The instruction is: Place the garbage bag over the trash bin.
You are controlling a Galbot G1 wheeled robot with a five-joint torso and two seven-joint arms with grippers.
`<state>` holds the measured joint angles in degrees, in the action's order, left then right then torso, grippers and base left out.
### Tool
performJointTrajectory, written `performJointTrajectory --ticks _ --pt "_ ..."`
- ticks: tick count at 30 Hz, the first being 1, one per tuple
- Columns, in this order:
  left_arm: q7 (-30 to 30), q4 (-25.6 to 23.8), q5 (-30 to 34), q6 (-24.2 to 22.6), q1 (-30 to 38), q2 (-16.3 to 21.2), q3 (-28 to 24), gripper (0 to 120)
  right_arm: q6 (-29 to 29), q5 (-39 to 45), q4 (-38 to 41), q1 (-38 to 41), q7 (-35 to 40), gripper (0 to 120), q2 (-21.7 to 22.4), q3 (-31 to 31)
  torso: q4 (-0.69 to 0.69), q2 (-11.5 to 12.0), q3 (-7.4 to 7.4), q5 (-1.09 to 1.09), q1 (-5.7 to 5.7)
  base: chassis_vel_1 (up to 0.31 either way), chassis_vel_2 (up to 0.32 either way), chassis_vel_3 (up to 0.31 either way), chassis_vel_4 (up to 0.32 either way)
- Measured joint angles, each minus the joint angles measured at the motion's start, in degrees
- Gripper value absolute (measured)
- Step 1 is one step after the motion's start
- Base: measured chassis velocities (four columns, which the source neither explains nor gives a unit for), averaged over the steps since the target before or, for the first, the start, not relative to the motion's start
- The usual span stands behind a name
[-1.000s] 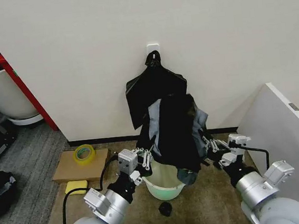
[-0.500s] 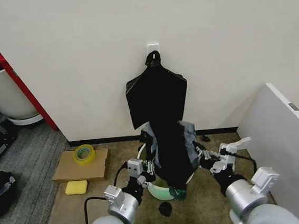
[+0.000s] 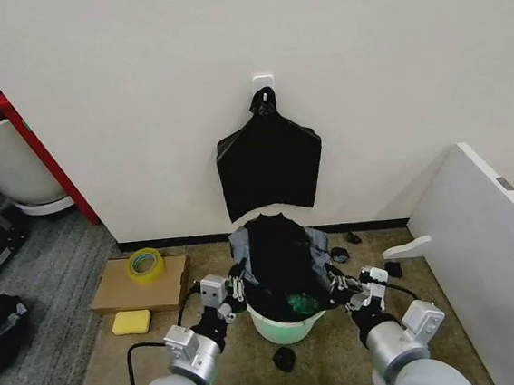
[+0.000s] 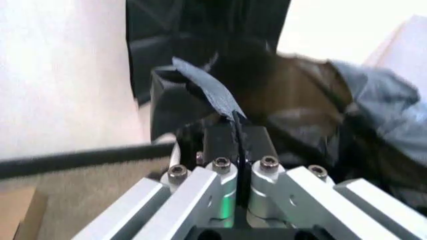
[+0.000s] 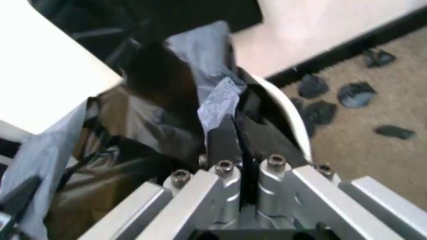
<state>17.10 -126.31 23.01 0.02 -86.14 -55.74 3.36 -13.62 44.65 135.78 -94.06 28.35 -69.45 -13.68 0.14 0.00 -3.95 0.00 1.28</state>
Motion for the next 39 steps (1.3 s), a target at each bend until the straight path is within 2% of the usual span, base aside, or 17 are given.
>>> performJointTrajectory --ticks 5,20,34,39 --pt "-0.8 1.9 -4.4 2.1 -6.6 -1.1 0.2 0 -2.3 -3.9 -1.2 -2.7 3.6 0 -0.9 1.7 0.0 0.0 0.01 0.0 0.0 0.0 0.0 0.0 0.0" --pt "0.0 -0.1 -6.4 2.1 -12.8 1.9 2.8 0 -12.0 -1.6 0.1 -2.0 12.5 0 0.9 0.5 0.0 0.0 0.01 0.01 0.0 0.0 0.0 0.0 0.0" --pt "-0.5 4.1 -0.2 -1.0 -10.6 3.4 3.3 0 -13.1 -2.0 -6.2 1.6 12.3 0 0.9 3.1 0.0 0.0 0.0 0.01 0.0 0.0 0.0 0.0 0.0" --pt "0.5 7.5 2.6 -2.1 -5.1 2.7 2.8 0 -12.4 -2.1 -9.6 4.4 11.9 0 0.3 3.4 0.0 0.0 -0.01 0.01 0.0 0.0 0.0 0.0 0.0"
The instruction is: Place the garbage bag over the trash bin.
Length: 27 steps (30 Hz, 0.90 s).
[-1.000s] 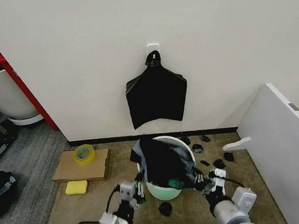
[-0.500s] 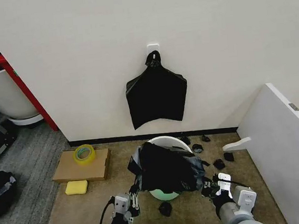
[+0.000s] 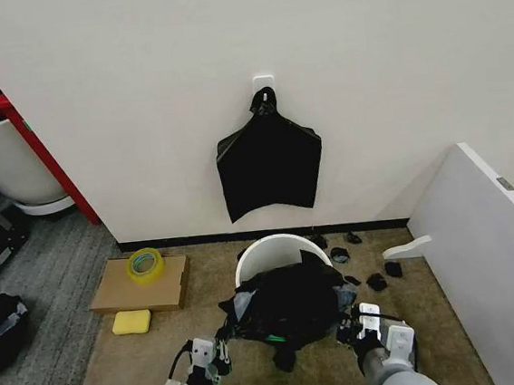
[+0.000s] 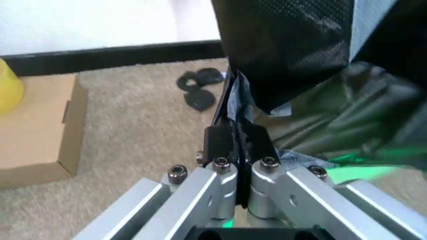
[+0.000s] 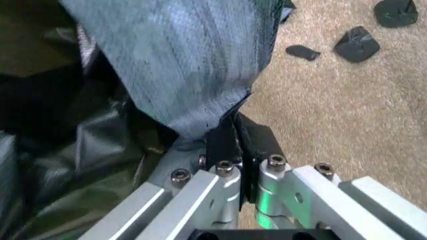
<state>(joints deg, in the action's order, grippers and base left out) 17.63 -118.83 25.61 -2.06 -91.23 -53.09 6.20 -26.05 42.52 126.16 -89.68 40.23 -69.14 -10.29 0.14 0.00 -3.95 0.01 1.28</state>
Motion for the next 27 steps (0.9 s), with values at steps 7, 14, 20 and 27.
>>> performJointTrajectory --ticks 7,14,20,27 --pt "0.6 1.8 2.1 0.0 3.2 -1.0 0.1 0 1.4 -0.4 -2.2 1.2 -0.9 0 -0.2 -0.4 0.0 0.0 0.0 0.0 0.0 0.0 0.0 0.0 0.0" --pt "0.4 2.8 2.3 0.2 2.9 -0.9 0.2 0 1.5 -1.0 -2.5 0.6 -1.8 0 -0.2 0.0 0.0 0.0 0.0 0.0 0.0 0.0 0.0 0.0 0.0" --pt "0.3 2.0 1.9 -0.6 1.8 -0.9 0.5 10 2.8 -2.8 -1.8 -1.3 -3.9 10 0.2 -0.2 0.0 0.0 0.0 0.01 0.0 0.0 0.0 0.0 0.0" --pt "2.1 0.7 -2.5 2.9 -1.2 -1.2 1.0 34 9.8 -10.6 -0.1 -6.2 -8.6 35 1.2 -1.3 0.0 0.0 0.01 0.0 0.0 0.0 0.0 0.0 0.0"
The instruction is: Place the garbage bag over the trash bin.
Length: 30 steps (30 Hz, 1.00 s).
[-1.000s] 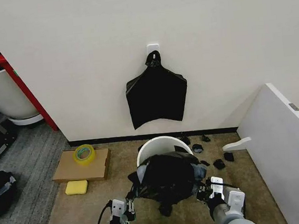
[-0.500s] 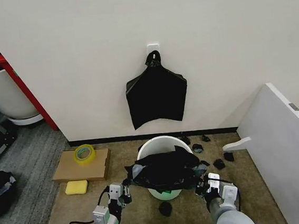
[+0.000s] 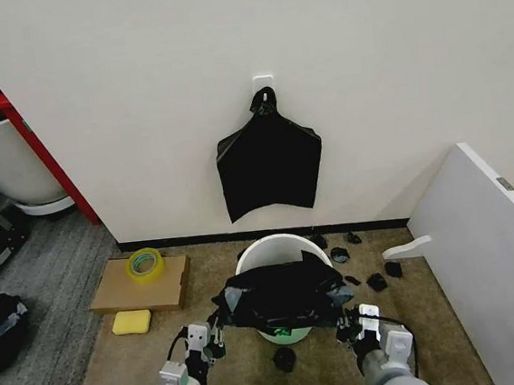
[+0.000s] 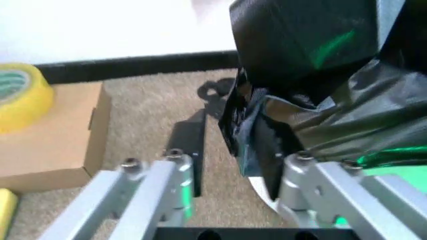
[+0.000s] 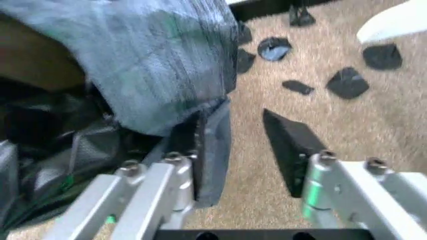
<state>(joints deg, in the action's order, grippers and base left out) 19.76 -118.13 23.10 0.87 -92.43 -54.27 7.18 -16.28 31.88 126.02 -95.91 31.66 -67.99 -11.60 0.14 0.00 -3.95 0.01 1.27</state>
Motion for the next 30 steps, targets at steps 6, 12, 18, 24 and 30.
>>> performJointTrajectory --ticks 6,12,18,24,30 --pt "-1.0 -2.2 -0.1 1.4 -3.1 1.0 0.9 56 2.1 -2.2 2.8 -4.6 -2.6 56 0.5 -1.6 0.0 0.0 0.0 0.01 0.0 0.0 0.0 0.0 0.0" --pt "-2.4 -4.6 -0.3 6.3 -6.9 1.1 2.7 76 2.4 -2.4 7.2 -8.2 -2.8 76 0.6 -4.3 0.0 0.0 0.0 0.0 0.0 0.0 0.0 0.0 0.0" --pt "-3.2 -6.7 -2.9 11.8 -10.5 -1.2 6.8 97 2.4 -2.7 11.1 -11.4 -5.3 97 2.0 -10.0 0.01 0.0 0.0 0.0 0.0 0.0 0.0 0.0 0.0" --pt "-3.3 -6.7 -6.5 18.5 -13.5 -5.6 10.8 100 4.5 -2.7 13.4 -12.8 -14.4 100 7.0 -17.2 0.03 0.0 0.01 0.01 0.0 0.0 0.0 0.0 0.0" --pt "-4.7 -4.8 -9.7 24.1 -15.7 -11.3 14.4 100 1.5 6.1 11.1 -1.4 -26.4 100 16.4 -19.1 0.0 0.0 0.0 0.02 0.0 0.0 0.0 0.0 0.0"
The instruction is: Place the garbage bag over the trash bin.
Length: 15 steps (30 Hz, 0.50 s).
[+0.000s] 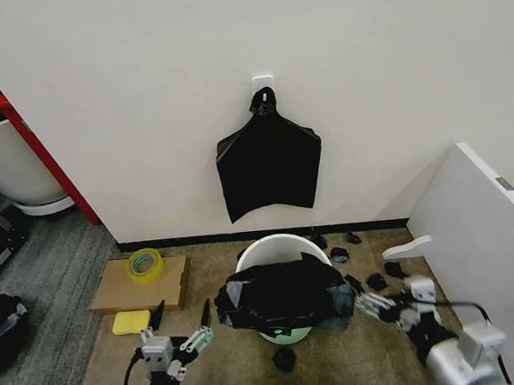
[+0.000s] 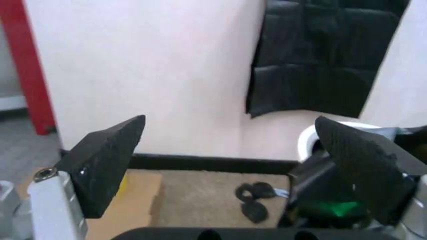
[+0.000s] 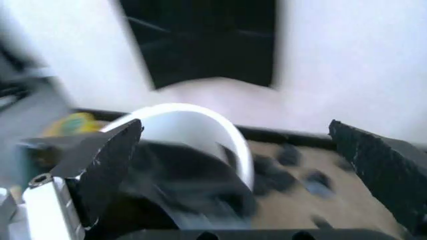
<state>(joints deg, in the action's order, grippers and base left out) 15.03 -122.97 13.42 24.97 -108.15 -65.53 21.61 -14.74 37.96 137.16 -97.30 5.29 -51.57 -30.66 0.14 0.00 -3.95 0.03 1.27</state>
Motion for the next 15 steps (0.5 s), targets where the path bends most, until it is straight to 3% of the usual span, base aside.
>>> performJointTrajectory --ticks 3,6,8,11,14,15 --pt "-1.0 -0.1 -1.2 1.6 -1.7 -1.6 1.9 100 -3.1 3.3 -4.8 9.9 -6.4 100 7.0 2.8 -0.03 0.0 -0.01 0.01 0.0 0.0 0.0 0.0 0.0" --pt "-1.4 -0.5 -2.5 2.7 -2.5 -3.1 3.2 100 -6.1 7.0 -10.1 18.7 -10.4 100 11.0 7.2 0.02 0.0 -0.01 0.0 0.0 0.0 0.0 0.0 0.0" --pt "-1.4 -0.5 -2.8 2.9 -2.7 -3.5 3.4 100 -6.7 8.0 -11.3 21.2 -10.7 100 11.6 8.7 0.02 0.0 -0.01 0.0 0.0 0.0 0.0 0.0 0.0" --pt "-1.5 -0.2 -4.6 3.9 -3.9 -5.1 3.6 100 -9.4 11.1 -18.9 36.1 -11.2 98 13.1 19.5 -0.02 0.0 -0.01 0.0 0.01 0.0 0.0 0.0 0.0" --pt "-1.5 0.3 -6.2 4.7 -5.4 -6.3 3.5 100 -11.7 12.1 -24.5 46.6 -13.7 94 13.0 28.3 0.02 0.0 -0.01 0.01 0.01 0.0 0.0 0.0 0.0" --pt "-1.5 0.3 -6.2 4.7 -5.4 -6.3 3.5 100 -11.7 12.1 -24.5 46.6 -13.7 94 13.0 28.3 0.02 0.0 -0.01 0.01 0.01 0.0 0.0 0.0 0.0"
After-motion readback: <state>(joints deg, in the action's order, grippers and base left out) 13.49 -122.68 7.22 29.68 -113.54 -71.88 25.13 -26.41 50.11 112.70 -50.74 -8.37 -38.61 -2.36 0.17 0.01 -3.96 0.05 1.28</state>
